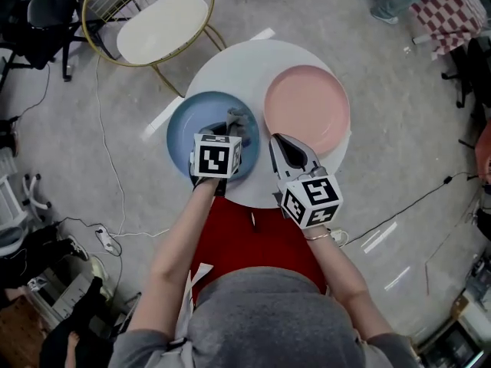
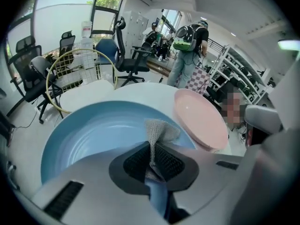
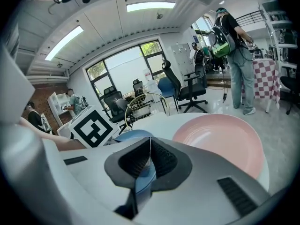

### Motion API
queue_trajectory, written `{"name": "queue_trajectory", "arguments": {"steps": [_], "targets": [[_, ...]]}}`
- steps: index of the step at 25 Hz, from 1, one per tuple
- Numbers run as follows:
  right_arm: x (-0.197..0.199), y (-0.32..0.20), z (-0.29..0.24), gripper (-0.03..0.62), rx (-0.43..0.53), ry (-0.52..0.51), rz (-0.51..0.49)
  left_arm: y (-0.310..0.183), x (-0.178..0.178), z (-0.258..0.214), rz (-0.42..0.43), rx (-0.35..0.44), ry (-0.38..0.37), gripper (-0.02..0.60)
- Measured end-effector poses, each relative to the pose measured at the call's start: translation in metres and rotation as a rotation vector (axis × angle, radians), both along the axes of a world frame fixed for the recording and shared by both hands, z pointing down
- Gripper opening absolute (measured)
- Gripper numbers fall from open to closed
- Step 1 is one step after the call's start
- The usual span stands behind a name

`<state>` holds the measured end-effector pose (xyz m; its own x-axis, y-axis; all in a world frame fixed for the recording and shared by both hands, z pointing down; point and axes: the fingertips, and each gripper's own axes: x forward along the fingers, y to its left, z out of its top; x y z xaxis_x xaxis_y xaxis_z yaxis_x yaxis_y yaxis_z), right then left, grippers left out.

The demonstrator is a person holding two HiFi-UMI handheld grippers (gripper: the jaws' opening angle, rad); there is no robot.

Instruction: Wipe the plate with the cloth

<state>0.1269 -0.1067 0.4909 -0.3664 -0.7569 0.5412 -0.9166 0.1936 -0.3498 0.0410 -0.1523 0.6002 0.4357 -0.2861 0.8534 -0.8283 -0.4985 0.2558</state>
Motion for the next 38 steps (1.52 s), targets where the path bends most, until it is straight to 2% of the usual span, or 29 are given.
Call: {"name": "queue_trajectory", "arguments": {"steps": [10,18,24,31,35,38], "targets": [[-0.060,-0.015,-0.001,0.029,0.005,-0.012,-0.177,0.002,-0.094,0.000,-0.225,-0.003,-0.062,0.035],[-0.094,-0.008,-0.001,0.029,0.004,-0.012,-0.260,0.016,-0.142,-0.004,-0.324,0.002,-0.109,0.035],[-0.108,0.006,-0.001,0.029,0.010,-0.003,-0.250,0.027,-0.162,-0.007,-0.334,0.018,-0.121,0.035],[-0.115,0.028,-0.005,0.029,0.025,0.021,-0.178,0.037,-0.178,-0.021,-0.326,0.072,-0.101,0.034],[-0.100,0.039,-0.011,0.029,0.040,0.045,-0.115,0.038,-0.168,-0.040,-0.299,0.131,-0.039,0.034],[-0.081,0.044,-0.014,0.029,0.043,0.055,-0.071,0.040,-0.144,-0.048,-0.266,0.121,0.037,0.035]]}}
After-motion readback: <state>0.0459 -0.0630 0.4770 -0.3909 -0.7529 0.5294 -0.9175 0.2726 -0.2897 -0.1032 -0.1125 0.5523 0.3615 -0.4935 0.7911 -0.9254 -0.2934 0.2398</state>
